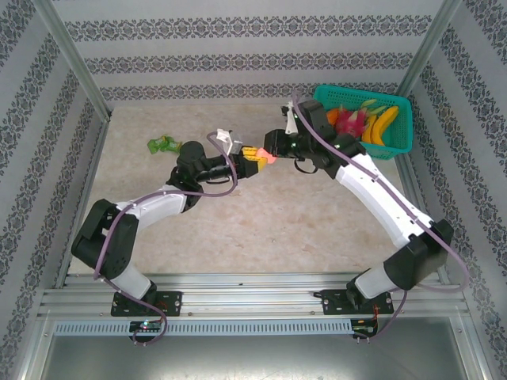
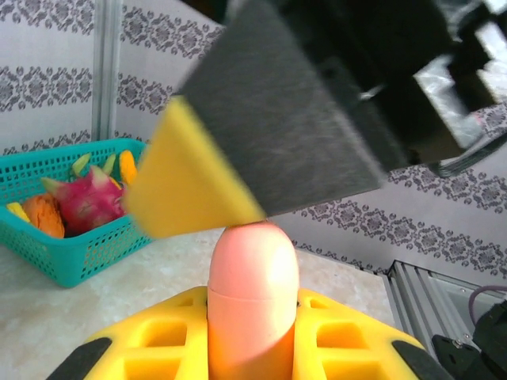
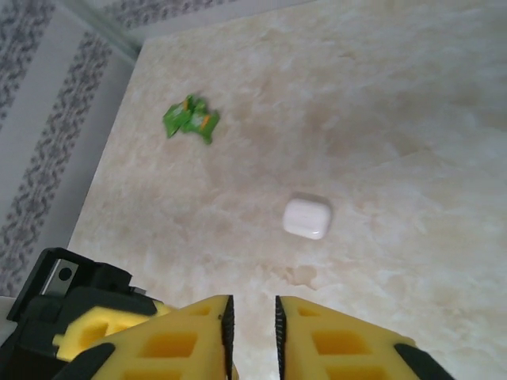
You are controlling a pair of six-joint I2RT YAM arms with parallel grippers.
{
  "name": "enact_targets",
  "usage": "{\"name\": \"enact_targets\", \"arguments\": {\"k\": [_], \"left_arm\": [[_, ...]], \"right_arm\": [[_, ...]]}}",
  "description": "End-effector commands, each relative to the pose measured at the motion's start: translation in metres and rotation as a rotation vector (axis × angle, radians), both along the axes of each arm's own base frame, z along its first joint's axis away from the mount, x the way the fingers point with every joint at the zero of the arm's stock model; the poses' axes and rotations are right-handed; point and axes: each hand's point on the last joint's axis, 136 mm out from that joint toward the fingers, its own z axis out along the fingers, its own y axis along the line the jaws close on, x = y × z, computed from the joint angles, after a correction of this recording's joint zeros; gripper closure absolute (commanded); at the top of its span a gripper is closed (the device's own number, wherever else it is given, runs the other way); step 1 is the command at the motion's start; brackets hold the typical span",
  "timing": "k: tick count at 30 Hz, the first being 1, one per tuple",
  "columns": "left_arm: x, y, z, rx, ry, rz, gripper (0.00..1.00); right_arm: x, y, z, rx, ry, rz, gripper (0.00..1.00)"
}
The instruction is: Insert the wireless bluetooth earbuds into the charging case
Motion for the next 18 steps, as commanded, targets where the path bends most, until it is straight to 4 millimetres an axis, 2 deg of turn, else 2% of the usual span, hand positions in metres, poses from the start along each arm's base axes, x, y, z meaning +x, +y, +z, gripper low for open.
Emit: {"name": "enact_targets", "arguments": {"k": [1,4,8,10,12,16,18], "left_arm": [[0.034,0.002,0.004,-0.023,0.125,0.104,1.00],[0.049,-0.005,-0.037,0.003,0.338,0.115,1.00],[0.068,-0.005,-0.098,0.031,0.625,0.204,1.00],[0.073,-0.006,-0.134,0.069,0.775,0.233,1.00],[0.075,-0.010,-0.161,0.109,0.892,0.241,1.00],[0.076,-0.014,-0.197,0.141,0.998,0.269,0.99],[0.077,-0.012,-0.212,0.159,1.035,0.302,0.96]], "right_arm": [[0.002,-0.051,-0.019,-0.028,0.031,-0.214,0.72],[0.001,-0.078,-0.045,-0.041,0.064,-0.297,0.71],[-0.010,-0.097,-0.082,-0.100,0.106,-0.337,0.69],[-0.016,-0.105,-0.095,-0.119,0.112,-0.358,0.67],[-0.021,-0.111,-0.104,-0.120,0.113,-0.373,0.65],[-0.029,-0.117,-0.114,-0.120,0.107,-0.384,0.63],[-0.032,-0.119,-0.117,-0.122,0.109,-0.385,0.61]]}}
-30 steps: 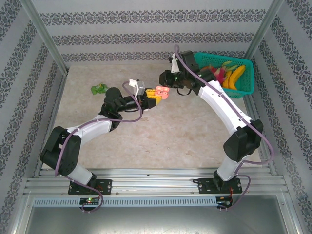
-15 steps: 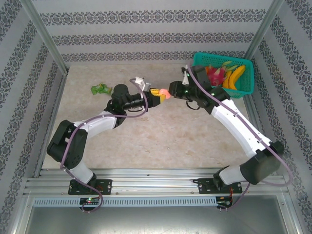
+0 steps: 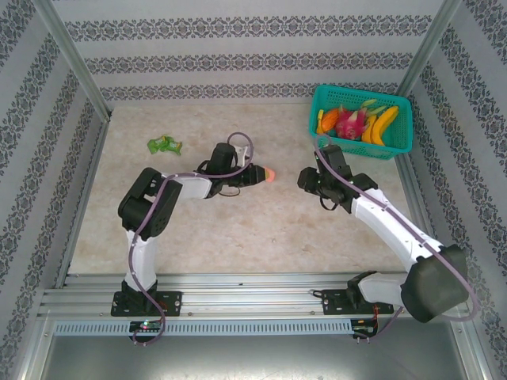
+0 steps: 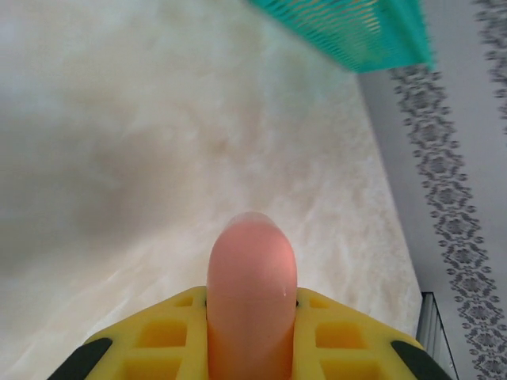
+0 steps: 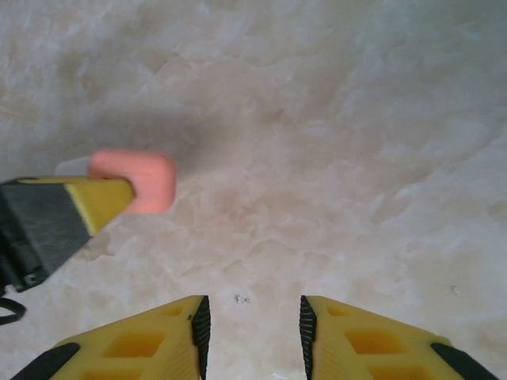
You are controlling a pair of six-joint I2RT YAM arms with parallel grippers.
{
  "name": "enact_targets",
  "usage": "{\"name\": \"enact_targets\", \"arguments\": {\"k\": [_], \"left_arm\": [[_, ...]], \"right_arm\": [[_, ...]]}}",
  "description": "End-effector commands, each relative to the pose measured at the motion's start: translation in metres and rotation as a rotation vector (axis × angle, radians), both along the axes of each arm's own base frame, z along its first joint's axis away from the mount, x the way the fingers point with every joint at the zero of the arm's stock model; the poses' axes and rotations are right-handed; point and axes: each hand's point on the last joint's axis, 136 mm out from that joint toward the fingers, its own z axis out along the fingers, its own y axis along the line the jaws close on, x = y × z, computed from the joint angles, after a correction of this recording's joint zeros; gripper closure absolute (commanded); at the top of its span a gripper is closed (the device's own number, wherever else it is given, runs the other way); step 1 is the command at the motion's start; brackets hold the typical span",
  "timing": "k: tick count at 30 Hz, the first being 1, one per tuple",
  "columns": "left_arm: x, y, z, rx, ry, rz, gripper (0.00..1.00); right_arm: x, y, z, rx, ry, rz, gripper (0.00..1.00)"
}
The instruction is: Insert the wireless bluetooth earbuds into the charging case
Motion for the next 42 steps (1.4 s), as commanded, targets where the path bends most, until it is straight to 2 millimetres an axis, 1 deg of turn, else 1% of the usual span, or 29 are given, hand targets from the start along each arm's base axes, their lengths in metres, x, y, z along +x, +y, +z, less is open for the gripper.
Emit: {"name": "enact_targets", "arguments": {"k": [1,5,7,8,9,10,11,12,13,14,15,16,18,20,21,23,25,27,29,31,33,35,36,38,39,42], "left_arm": [[0.004,0.003,-0.013,0.032,0.100,0.062,0.93],[0.003,0.007,-0.031,0.081,0.145,0.074,0.86],[0.001,0.008,-0.038,0.102,0.164,0.072,0.78],[0.001,0.009,-0.039,0.111,0.167,0.075,0.72],[0.000,0.011,-0.040,0.119,0.168,0.076,0.67],[-0.001,0.013,-0.040,0.134,0.169,0.080,0.50],[-0.002,0.015,-0.039,0.152,0.166,0.082,0.21],[-0.001,0.017,-0.036,0.164,0.157,0.084,0.00],[-0.002,0.020,-0.033,0.181,0.151,0.088,0.00],[-0.003,0.024,-0.028,0.204,0.143,0.092,0.00],[-0.002,0.026,-0.022,0.222,0.128,0.095,0.00],[-0.003,0.032,-0.015,0.250,0.122,0.098,0.00],[-0.003,0.041,0.004,0.300,0.086,0.102,0.00],[-0.004,0.057,0.027,0.365,0.036,0.115,0.00],[-0.004,0.063,0.042,0.389,0.004,0.122,0.00],[-0.005,0.084,0.070,0.464,-0.066,0.151,0.00],[-0.008,0.105,0.096,0.526,-0.151,0.191,0.00],[-0.012,0.131,0.121,0.588,-0.279,0.242,0.00],[-0.018,0.155,0.145,0.669,-0.468,0.292,0.00],[-0.027,0.181,0.157,0.743,-0.637,0.349,0.00],[-0.037,0.205,0.164,0.793,-0.745,0.404,0.00],[-0.044,0.236,0.162,0.826,-0.774,0.471,0.00],[-0.046,0.249,0.160,0.833,-0.769,0.498,0.00],[-0.052,0.274,0.156,0.849,-0.775,0.547,0.00],[-0.053,0.284,0.150,0.857,-0.772,0.569,0.00],[-0.054,0.315,0.131,0.846,-0.743,0.665,0.00]], "right_arm": [[0.007,-0.008,0.014,0.012,-0.075,-0.045,0.60],[0.005,-0.009,0.015,0.017,-0.078,-0.044,0.55],[0.005,-0.009,0.017,0.020,-0.080,-0.043,0.49],[0.005,-0.008,0.018,0.022,-0.081,-0.040,0.44],[0.005,-0.007,0.019,0.023,-0.084,-0.035,0.42],[0.005,-0.007,0.021,0.023,-0.084,-0.035,0.37],[0.005,-0.008,0.023,0.023,-0.085,-0.033,0.34],[0.005,-0.008,0.025,0.026,-0.088,-0.032,0.29],[0.005,-0.008,0.029,0.028,-0.093,-0.031,0.21],[0.006,-0.010,0.033,0.030,-0.102,-0.034,0.16],[0.006,-0.012,0.037,0.031,-0.111,-0.034,0.08],[0.005,-0.014,0.042,0.030,-0.121,-0.040,0.04],[0.006,-0.022,0.051,0.026,-0.142,-0.052,0.02],[0.008,-0.034,0.059,0.006,-0.161,-0.071,0.02],[0.009,-0.040,0.060,-0.006,-0.165,-0.081,0.02],[0.013,-0.057,0.063,-0.058,-0.177,-0.113,0.02],[0.018,-0.079,0.061,-0.164,-0.203,-0.161,0.02],[0.024,-0.104,0.055,-0.327,-0.247,-0.213,0.02],[0.035,-0.119,0.048,-0.462,-0.337,-0.224,0.02],[0.042,-0.128,0.041,-0.546,-0.416,-0.236,0.02],[0.049,-0.127,0.034,-0.531,-0.462,-0.226,0.02],[0.058,-0.116,0.025,-0.483,-0.506,-0.185,0.02],[0.060,-0.113,0.022,-0.494,-0.514,-0.164,0.02],[0.063,-0.120,0.014,-0.552,-0.511,-0.165,0.02],[0.065,-0.122,0.009,-0.573,-0.510,-0.154,0.02],[0.073,-0.131,-0.014,-0.653,-0.496,-0.127,0.02]]}}
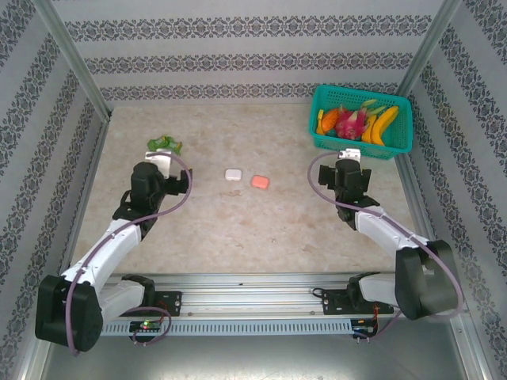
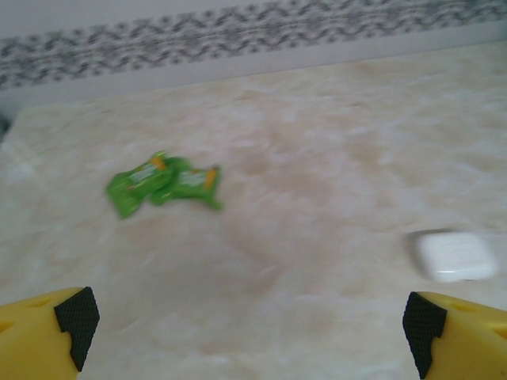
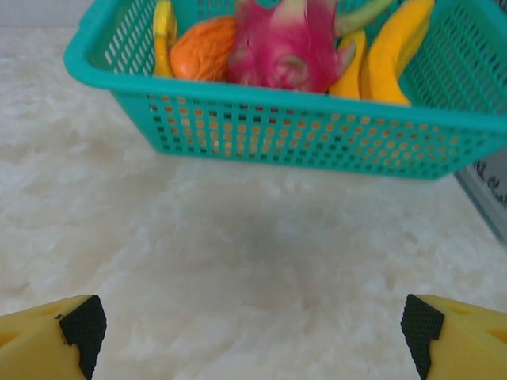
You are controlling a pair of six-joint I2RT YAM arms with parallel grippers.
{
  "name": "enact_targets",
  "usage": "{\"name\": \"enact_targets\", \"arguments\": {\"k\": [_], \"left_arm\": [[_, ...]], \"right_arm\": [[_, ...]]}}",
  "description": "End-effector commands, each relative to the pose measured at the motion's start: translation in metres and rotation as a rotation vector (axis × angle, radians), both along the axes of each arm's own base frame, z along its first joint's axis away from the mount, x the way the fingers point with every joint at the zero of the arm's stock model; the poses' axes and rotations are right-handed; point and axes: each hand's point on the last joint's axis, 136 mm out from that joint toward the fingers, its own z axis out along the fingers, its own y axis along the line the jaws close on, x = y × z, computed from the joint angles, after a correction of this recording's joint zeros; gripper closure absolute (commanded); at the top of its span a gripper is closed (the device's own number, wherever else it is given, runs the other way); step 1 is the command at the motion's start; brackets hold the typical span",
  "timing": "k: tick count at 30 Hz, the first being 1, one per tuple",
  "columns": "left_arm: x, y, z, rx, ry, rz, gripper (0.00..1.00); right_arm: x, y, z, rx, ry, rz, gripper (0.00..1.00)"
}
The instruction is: Insert the wireless bluetooth earbuds into the charging case
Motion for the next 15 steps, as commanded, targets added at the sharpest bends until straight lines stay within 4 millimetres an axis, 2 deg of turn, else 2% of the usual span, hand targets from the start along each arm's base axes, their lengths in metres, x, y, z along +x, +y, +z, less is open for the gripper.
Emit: {"name": "enact_targets", "arguments": {"k": [1,3,5,7,9,10,11,12,15], "left_arm": [[0.006,0.026,0.016,0.010,-0.143,0.062,0.00],[0.004,0.036,0.000,-0.004,-0.145,0.086,0.00],[0.003,0.039,-0.013,-0.035,-0.160,0.080,0.00],[0.008,0.033,-0.026,-0.067,-0.143,0.041,0.00],[0.016,0.023,-0.043,-0.085,-0.117,-0.019,0.00],[0.018,0.021,-0.055,-0.077,-0.082,-0.027,0.00],[0.020,0.025,-0.066,-0.085,-0.064,-0.005,0.00],[0.021,0.022,-0.074,-0.086,-0.068,-0.022,0.00],[0.031,0.020,-0.094,-0.081,-0.035,-0.037,0.00]], "right_arm": [[0.015,-0.013,0.002,-0.110,-0.094,-0.004,0.02],[0.013,-0.015,-0.017,-0.073,-0.103,0.013,0.03],[0.009,-0.014,-0.018,-0.047,-0.206,0.030,0.02],[0.003,-0.012,-0.021,-0.007,-0.201,0.079,0.03],[0.002,-0.005,-0.034,0.037,-0.229,0.161,0.02],[0.005,-0.003,-0.033,0.052,-0.257,0.180,0.02],[0.007,-0.002,-0.037,0.063,-0.212,0.194,0.02],[0.011,-0.003,-0.038,0.075,-0.156,0.197,0.03],[0.016,-0.008,-0.036,0.122,-0.178,0.196,0.02]]}}
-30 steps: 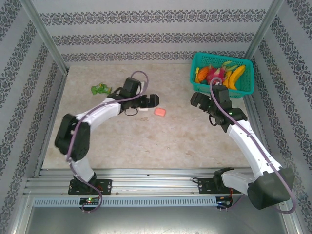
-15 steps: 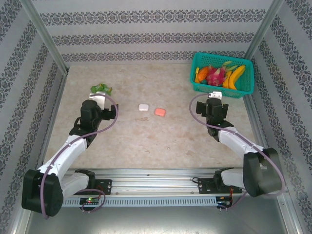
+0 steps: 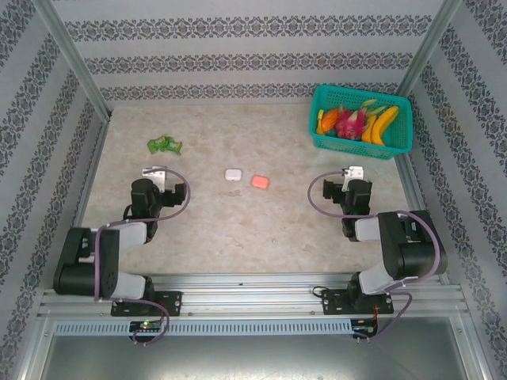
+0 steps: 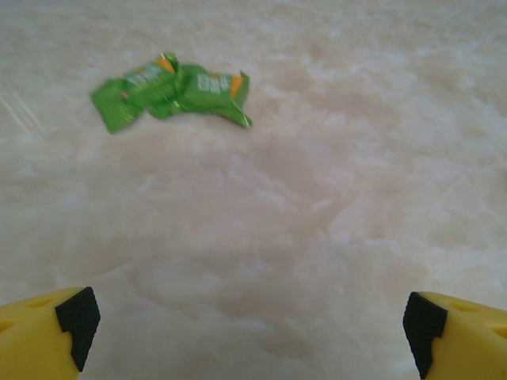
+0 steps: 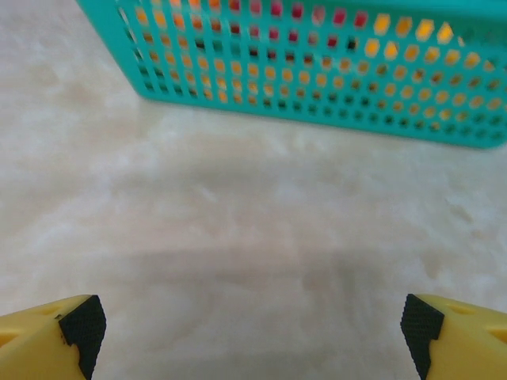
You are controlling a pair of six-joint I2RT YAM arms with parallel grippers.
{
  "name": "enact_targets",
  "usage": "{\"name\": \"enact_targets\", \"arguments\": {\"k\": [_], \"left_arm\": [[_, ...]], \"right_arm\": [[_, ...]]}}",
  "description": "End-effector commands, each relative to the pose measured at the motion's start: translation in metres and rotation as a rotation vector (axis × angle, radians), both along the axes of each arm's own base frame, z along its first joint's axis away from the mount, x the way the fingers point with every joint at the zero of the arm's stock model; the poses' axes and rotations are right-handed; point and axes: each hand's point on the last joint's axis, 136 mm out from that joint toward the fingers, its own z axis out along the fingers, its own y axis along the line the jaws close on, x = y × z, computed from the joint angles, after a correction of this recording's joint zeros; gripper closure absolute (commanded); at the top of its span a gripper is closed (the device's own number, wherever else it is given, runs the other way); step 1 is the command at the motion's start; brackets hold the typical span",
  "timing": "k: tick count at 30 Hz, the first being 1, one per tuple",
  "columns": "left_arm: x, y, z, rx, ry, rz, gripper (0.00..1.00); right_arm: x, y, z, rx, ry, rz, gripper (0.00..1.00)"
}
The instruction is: Insert the wireless bluetooth earbuds into the charging case
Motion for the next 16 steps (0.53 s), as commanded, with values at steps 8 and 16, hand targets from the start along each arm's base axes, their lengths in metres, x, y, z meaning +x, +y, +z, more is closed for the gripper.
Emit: {"name": "enact_targets", "arguments": {"k": [8,16], "left_arm": [[0.023,0.007,0.003,-0.042,-0.056,0.011,0.00],[0.024,0.009,0.003,-0.038,-0.060,0.022,0.00]], "right_arm": [[0.015,0.011,0.029,0.026,-0.094,0.052,0.02],[0.015,0.011,0.029,0.030,-0.095,0.054,0.02]]}}
